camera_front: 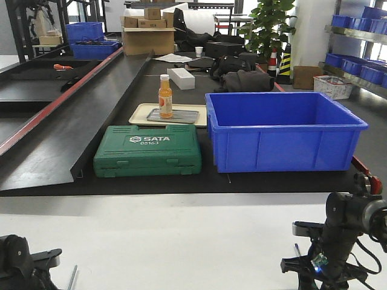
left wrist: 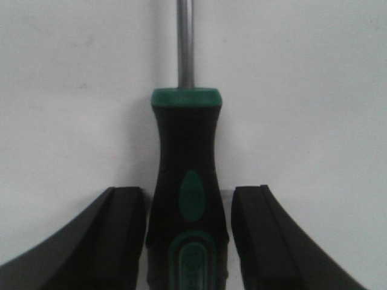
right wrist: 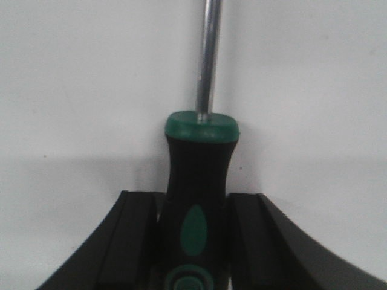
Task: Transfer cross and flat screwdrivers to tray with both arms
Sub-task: 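Close both grippers on the screwdriver handles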
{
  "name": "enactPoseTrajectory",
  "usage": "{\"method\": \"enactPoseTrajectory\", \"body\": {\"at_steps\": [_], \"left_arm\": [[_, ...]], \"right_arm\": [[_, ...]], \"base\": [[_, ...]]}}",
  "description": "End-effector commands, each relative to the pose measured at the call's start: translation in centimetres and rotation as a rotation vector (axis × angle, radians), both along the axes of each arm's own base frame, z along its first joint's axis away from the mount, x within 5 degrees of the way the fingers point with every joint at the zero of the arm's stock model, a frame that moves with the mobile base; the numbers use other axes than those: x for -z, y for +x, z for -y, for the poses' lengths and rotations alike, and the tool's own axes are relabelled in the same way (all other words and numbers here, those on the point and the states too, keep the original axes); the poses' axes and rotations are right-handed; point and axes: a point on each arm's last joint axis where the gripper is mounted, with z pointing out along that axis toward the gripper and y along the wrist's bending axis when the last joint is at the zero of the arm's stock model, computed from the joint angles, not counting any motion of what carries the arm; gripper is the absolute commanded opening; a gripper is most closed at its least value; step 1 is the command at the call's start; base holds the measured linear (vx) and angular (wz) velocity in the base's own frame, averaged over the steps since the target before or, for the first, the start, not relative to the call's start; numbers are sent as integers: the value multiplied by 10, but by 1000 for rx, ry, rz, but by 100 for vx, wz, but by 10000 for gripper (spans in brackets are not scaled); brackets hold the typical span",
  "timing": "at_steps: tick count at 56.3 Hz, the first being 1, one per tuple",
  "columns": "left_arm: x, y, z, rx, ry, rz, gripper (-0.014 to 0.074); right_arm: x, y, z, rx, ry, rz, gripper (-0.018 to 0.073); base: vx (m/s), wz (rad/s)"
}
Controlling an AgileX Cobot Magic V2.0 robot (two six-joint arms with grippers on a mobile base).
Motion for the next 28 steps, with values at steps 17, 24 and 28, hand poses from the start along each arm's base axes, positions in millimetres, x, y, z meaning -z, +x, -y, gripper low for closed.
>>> {"method": "enactPoseTrajectory", "body": {"at_steps": [17, 24, 28], "left_arm": [[-9, -6, -8, 84, 121, -64, 38], [-9, -8, -11, 113, 155, -83, -7], [-9, -9, -12, 127, 170, -94, -5]], "right_arm": [[-24, 9, -2, 28, 31, 122, -8], [-24, 9, -2, 28, 32, 122, -8], [-24, 9, -2, 29, 33, 122, -8]], "base": [[0, 0], [0, 0], [0, 0]]}}
